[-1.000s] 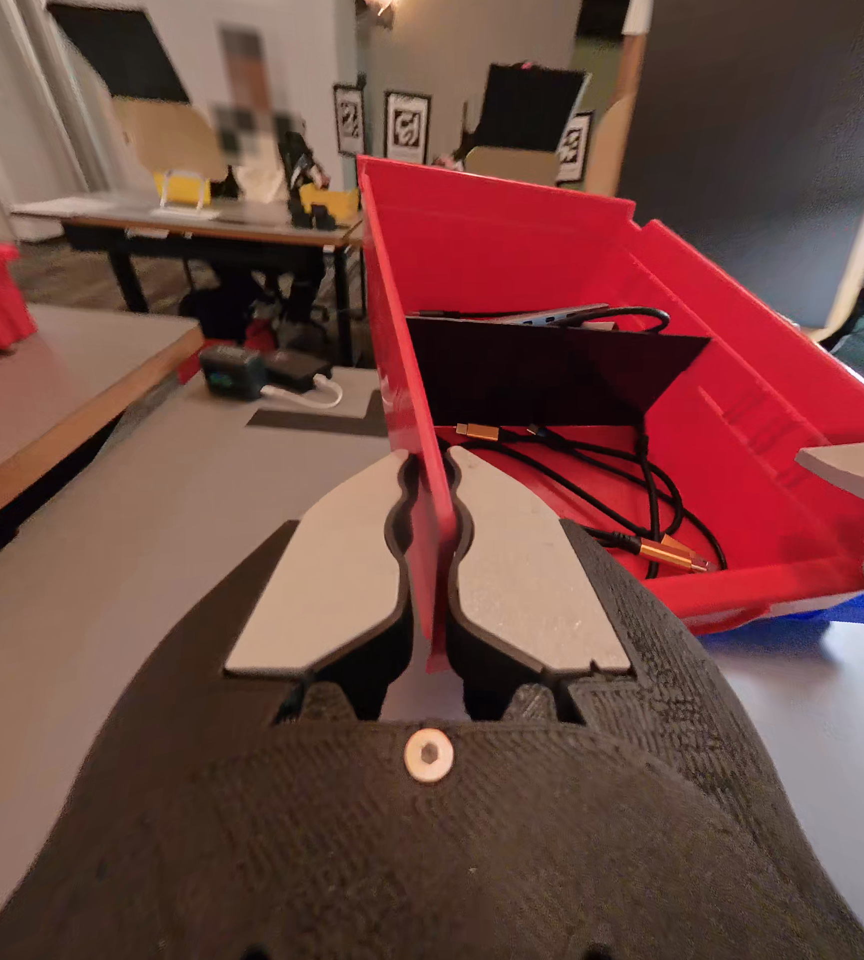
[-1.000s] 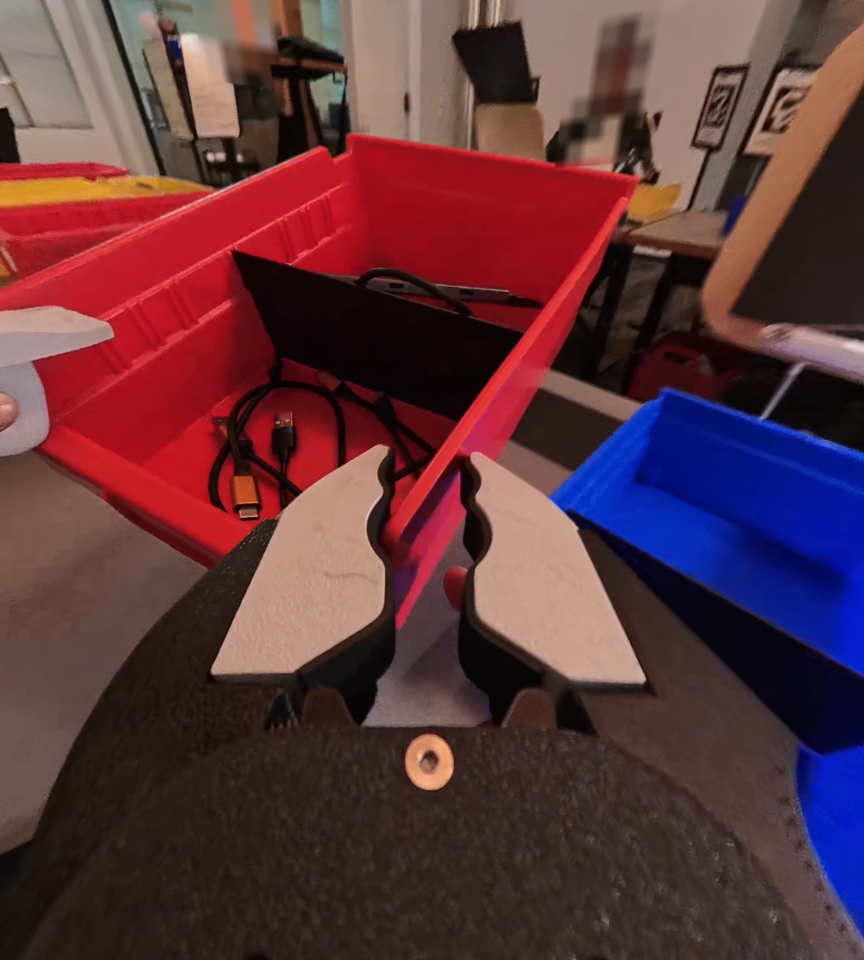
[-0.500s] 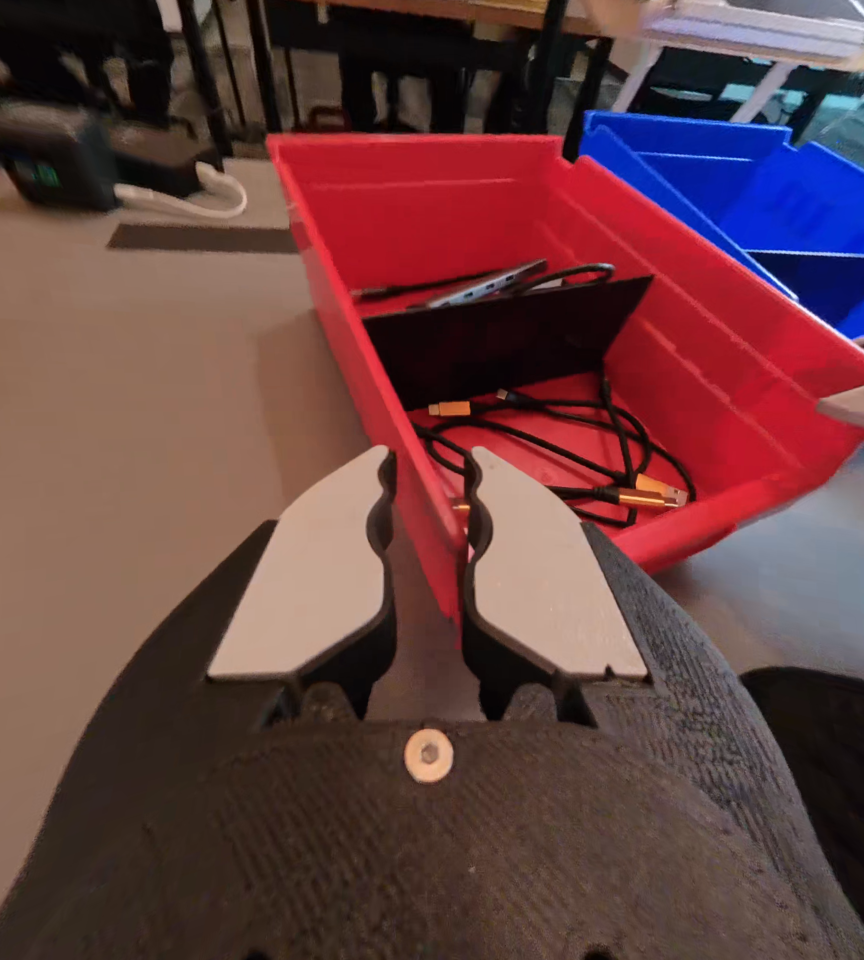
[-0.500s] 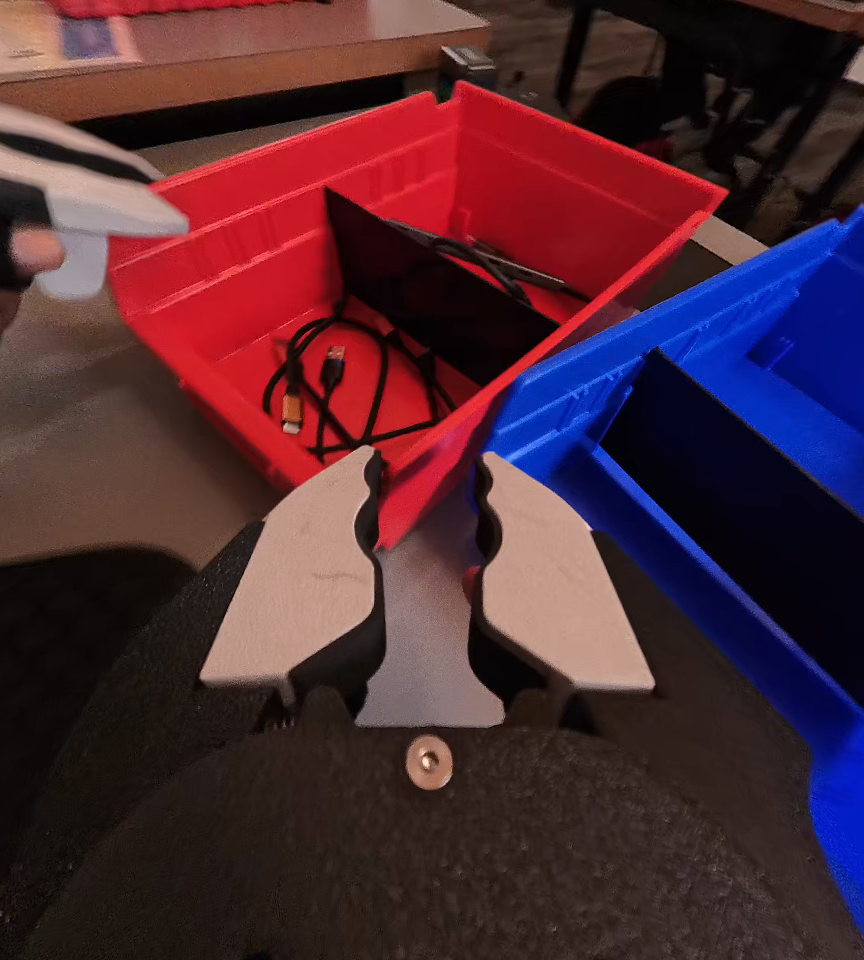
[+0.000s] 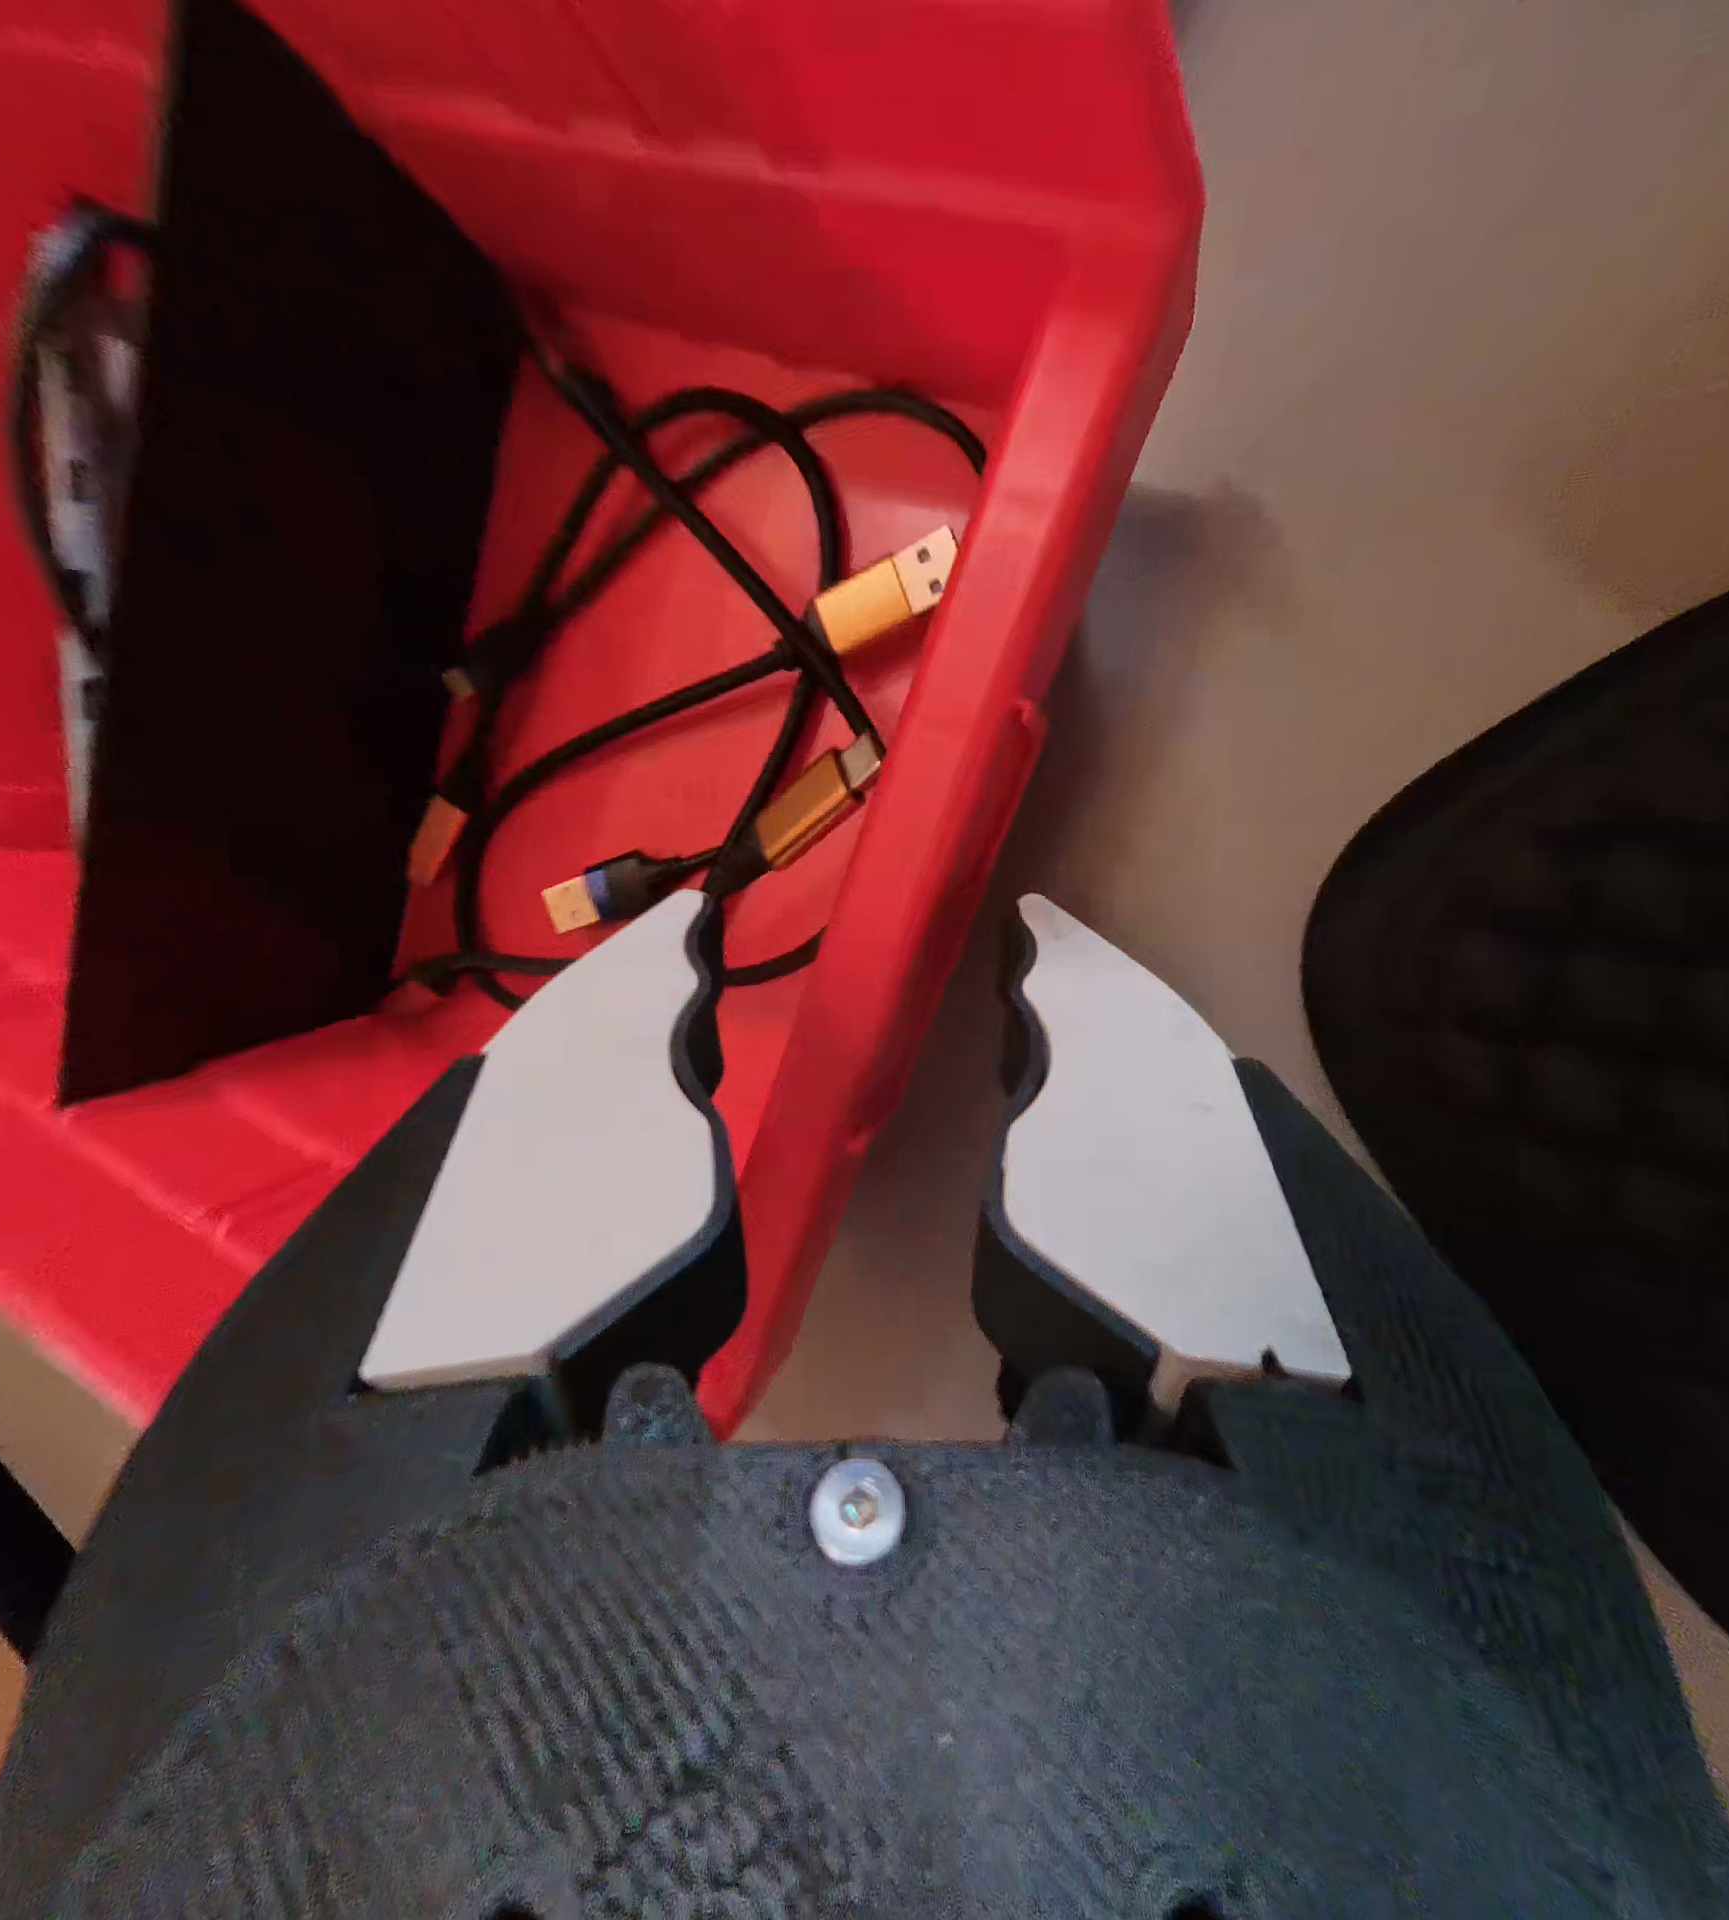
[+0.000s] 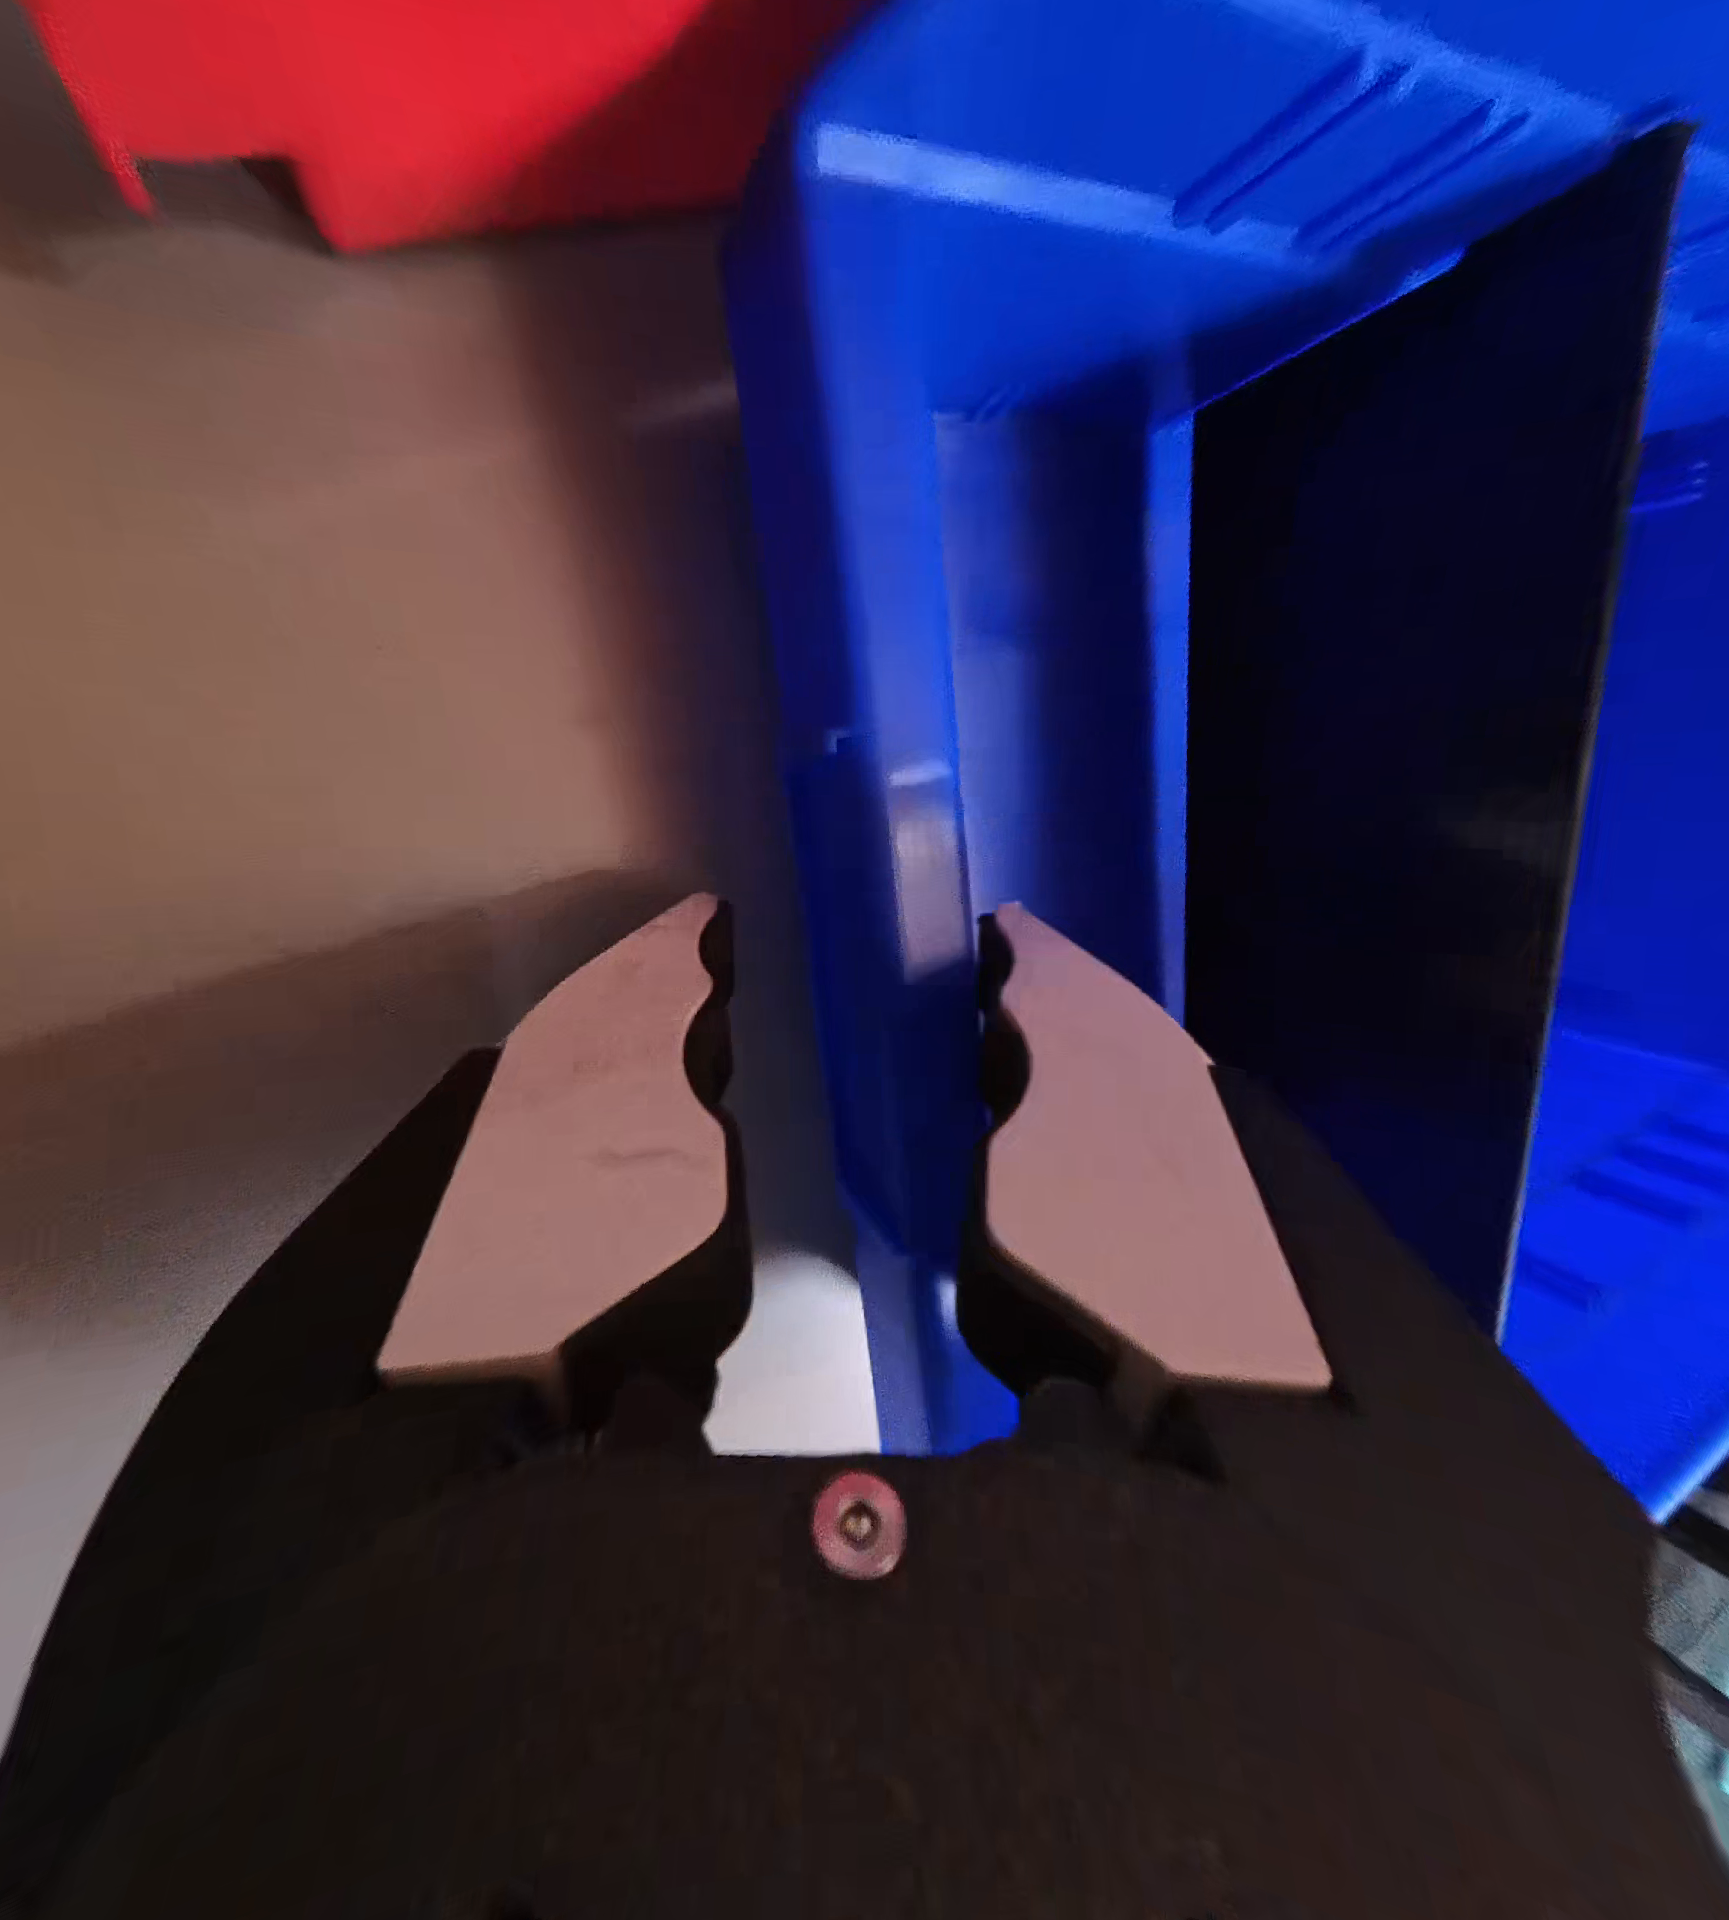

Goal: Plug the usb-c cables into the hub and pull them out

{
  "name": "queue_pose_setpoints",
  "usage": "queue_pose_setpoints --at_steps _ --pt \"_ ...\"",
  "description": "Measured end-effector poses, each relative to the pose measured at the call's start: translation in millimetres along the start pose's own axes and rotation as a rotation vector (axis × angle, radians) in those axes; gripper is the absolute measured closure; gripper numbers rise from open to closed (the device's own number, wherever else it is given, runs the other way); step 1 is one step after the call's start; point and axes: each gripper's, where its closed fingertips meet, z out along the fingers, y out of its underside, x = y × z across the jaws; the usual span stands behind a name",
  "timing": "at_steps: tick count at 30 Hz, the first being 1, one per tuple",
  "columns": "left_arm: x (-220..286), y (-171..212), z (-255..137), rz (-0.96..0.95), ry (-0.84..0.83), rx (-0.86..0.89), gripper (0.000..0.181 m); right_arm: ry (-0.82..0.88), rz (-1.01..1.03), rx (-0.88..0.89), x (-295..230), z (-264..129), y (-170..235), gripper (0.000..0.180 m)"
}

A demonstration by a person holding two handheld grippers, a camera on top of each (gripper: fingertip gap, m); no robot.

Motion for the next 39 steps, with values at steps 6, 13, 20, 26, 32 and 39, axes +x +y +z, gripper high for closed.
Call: queue_pose_setpoints --at_steps 6,13,20,26,32,39 --pt "9 -9 21 0.012 0.108 -0.012 0.144 0.032 0.002 0.024 0 -7 19 0.146" --pt "1 -20 29 0.009 0.045 0.001 0.150 0.094 0.075 -0.024 -19 -43 87 0.147" --pt "-13 -25 36 -0.002 0.038 0.008 0.150 0.170 0.199 -0.105 -13 -76 184 0.147" --pt "-34 -31 48 -0.025 0.012 0.023 0.150 0.198 0.260 -0.147 4 -87 237 0.147" --pt "-52 -35 58 -0.054 -0.007 0.028 0.148 0.207 0.260 -0.157 25 -83 258 0.147" --pt "-65 -37 64 -0.065 -0.026 0.038 0.147 0.232 0.268 -0.173 47 -78 274 0.146"
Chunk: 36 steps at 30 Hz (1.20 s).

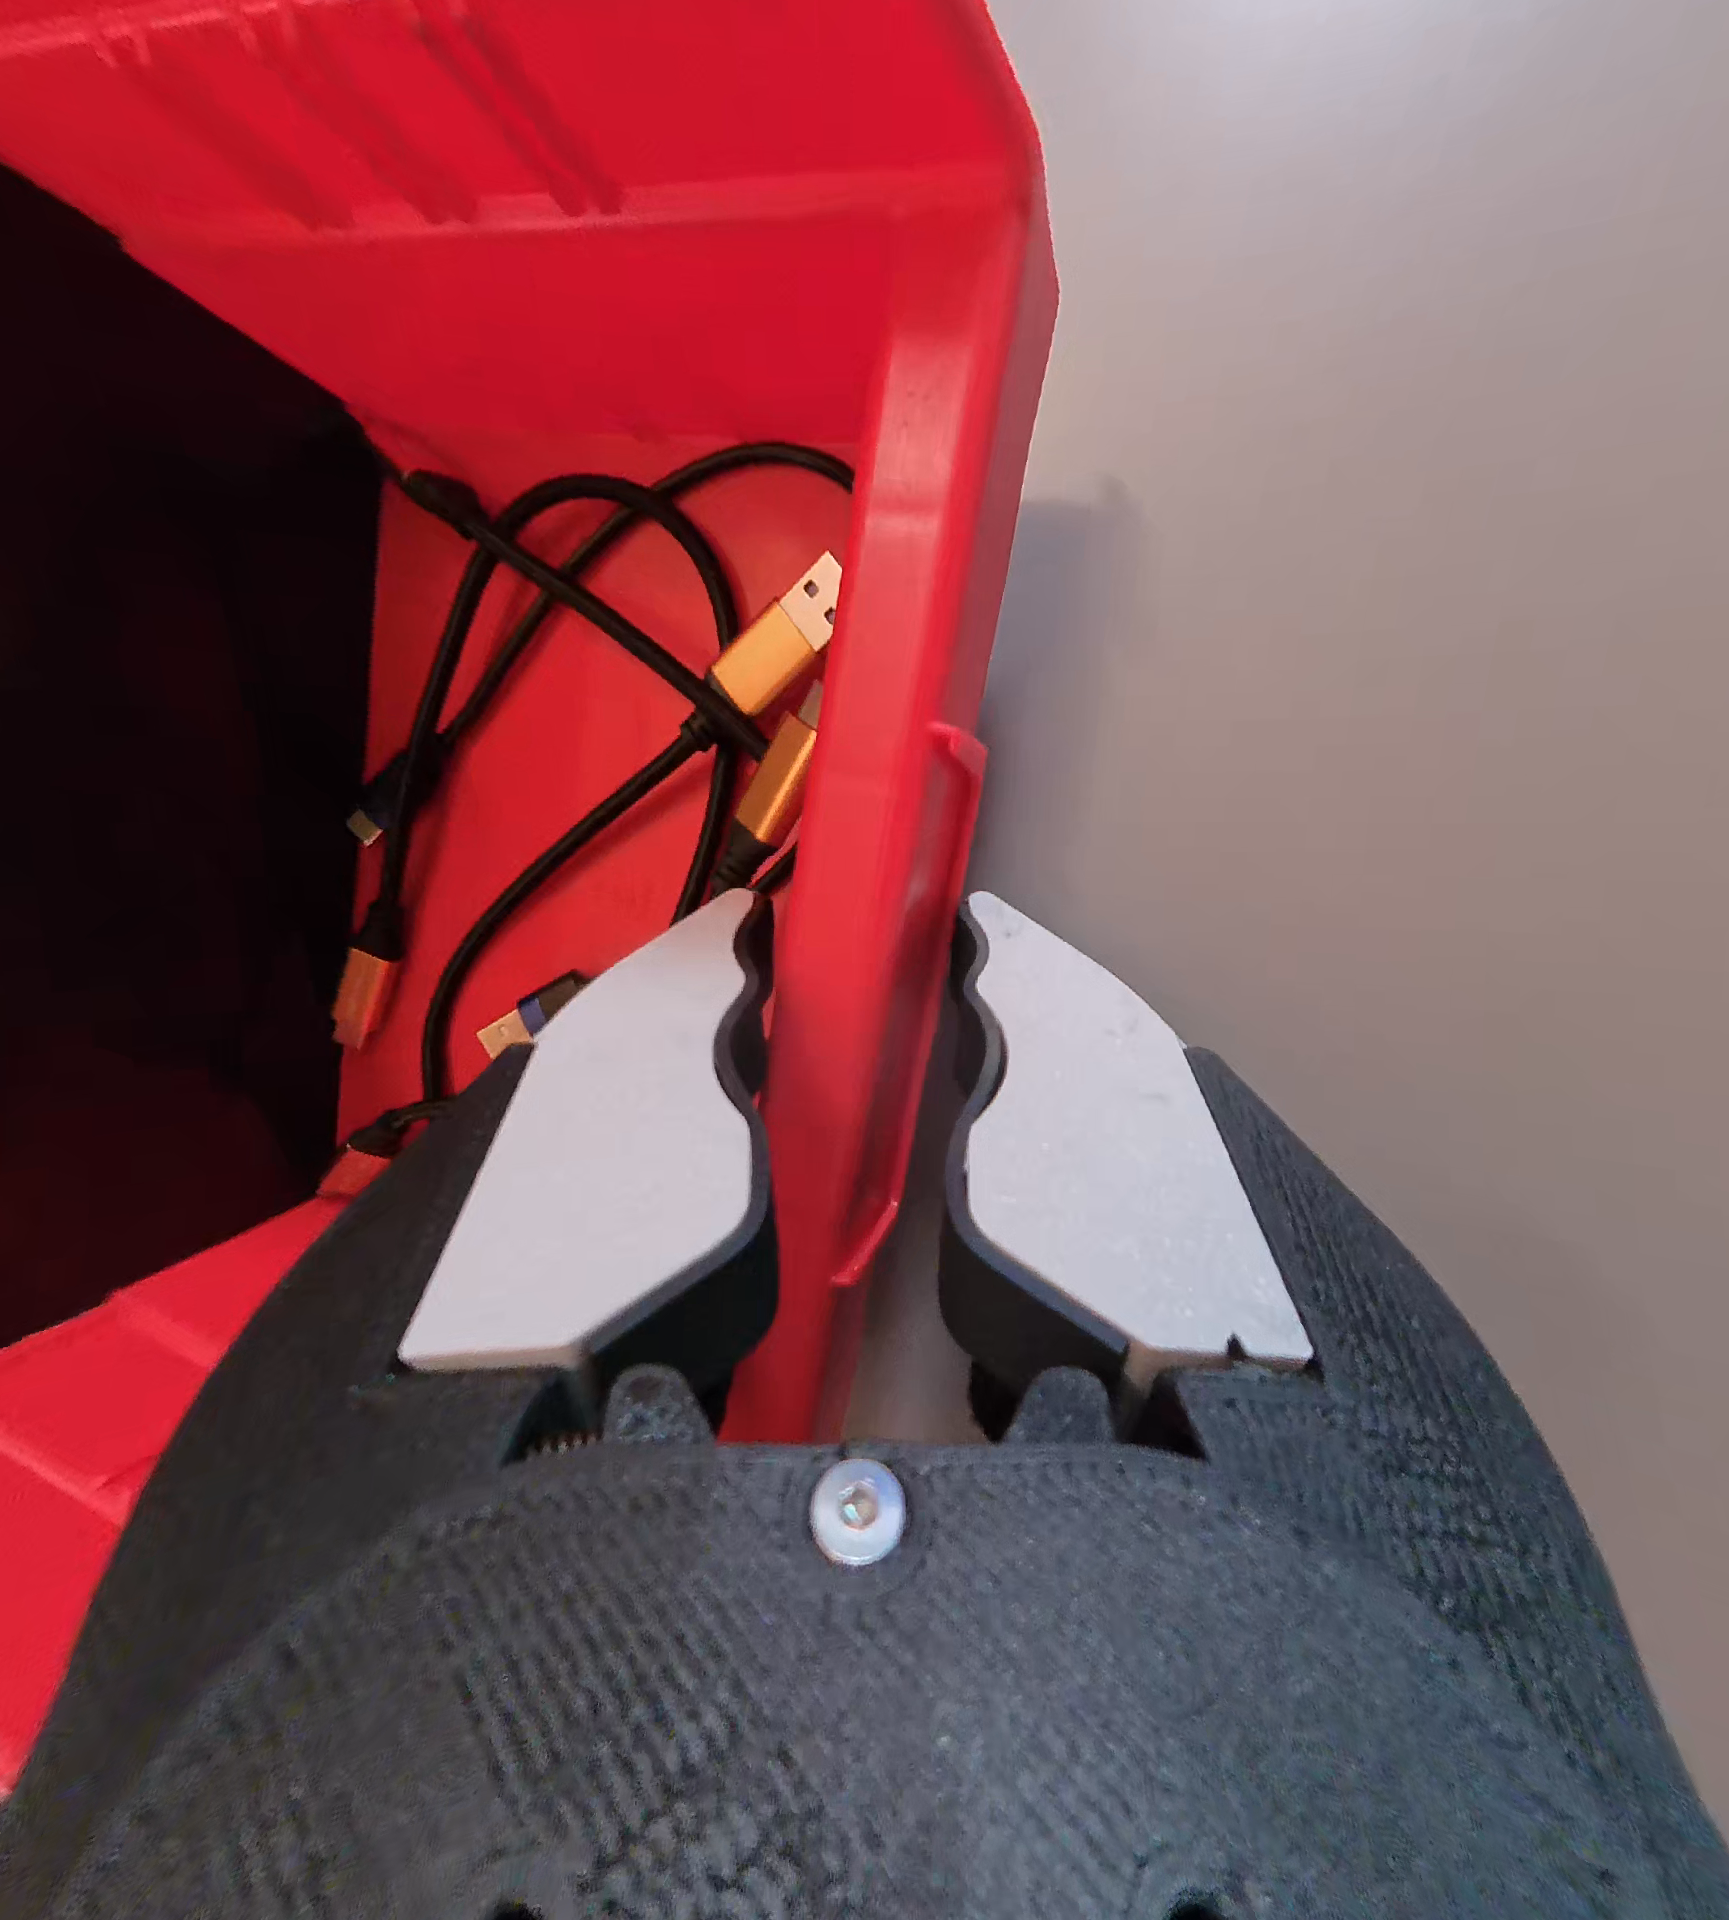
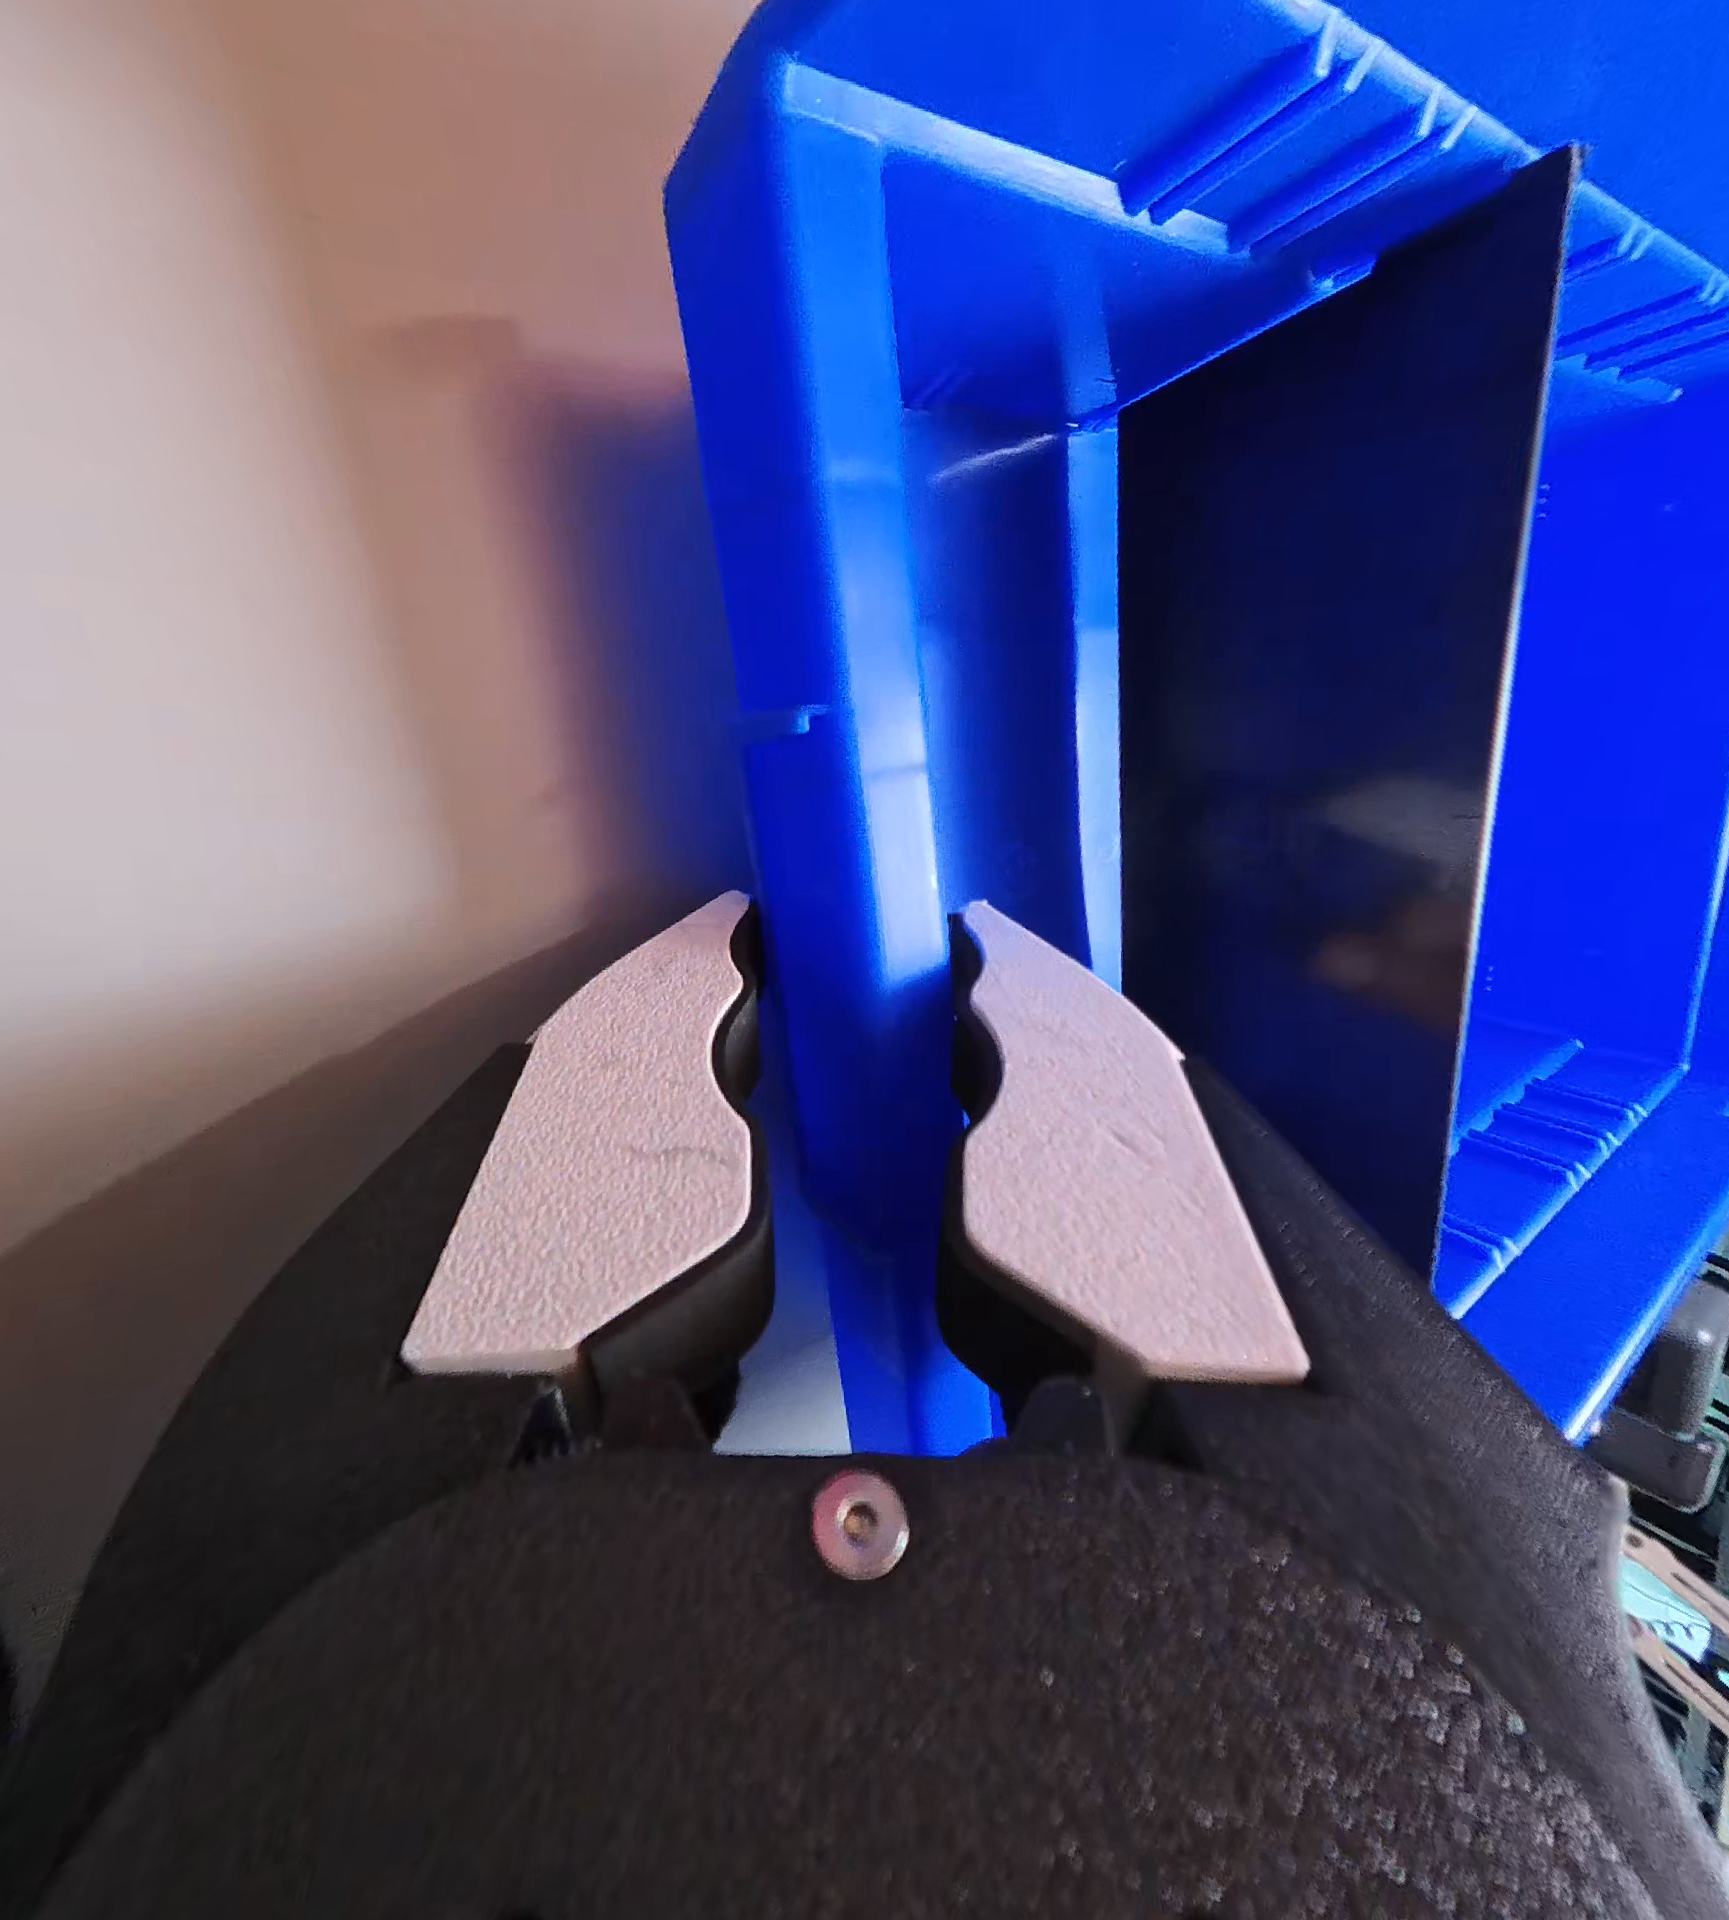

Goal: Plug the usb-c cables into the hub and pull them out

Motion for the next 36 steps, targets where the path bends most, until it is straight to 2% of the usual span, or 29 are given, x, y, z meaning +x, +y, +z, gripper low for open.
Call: queue_pose_setpoints --at_steps 7,12,16,19,22,25,30,36 --pt "-13 1 -3 -0.023 -0.095 0.045 0.140 0.121 0.054 0.038 19 -3 0 0.134" --pt "-26 -15 -50 -0.075 -0.127 0.192 0.139 0.138 0.240 0.350 25 -49 -44 0.136" --pt "-78 -20 -87 -0.197 -0.199 0.244 0.143 0.091 0.403 0.589 23 -74 -81 0.140" --pt "-122 -20 -93 -0.290 -0.222 0.221 0.147 0.068 0.459 0.693 12 -72 -100 0.143" --pt "-153 -19 -77 -0.374 -0.122 0.124 0.148 0.053 0.435 0.736 -5 -59 -112 0.144" --pt "-164 -19 -50 -0.428 0.055 -0.007 0.146 0.033 0.379 0.742 -21 -55 -117 0.144" --pt "-174 -19 -3 -0.535 0.239 -0.136 0.140 0.023 0.371 0.733 -30 -52 -112 0.149" --pt "-173 -14 23 -0.572 0.338 -0.252 0.134 0.007 0.407 0.753 -27 -53 -108 0.151"
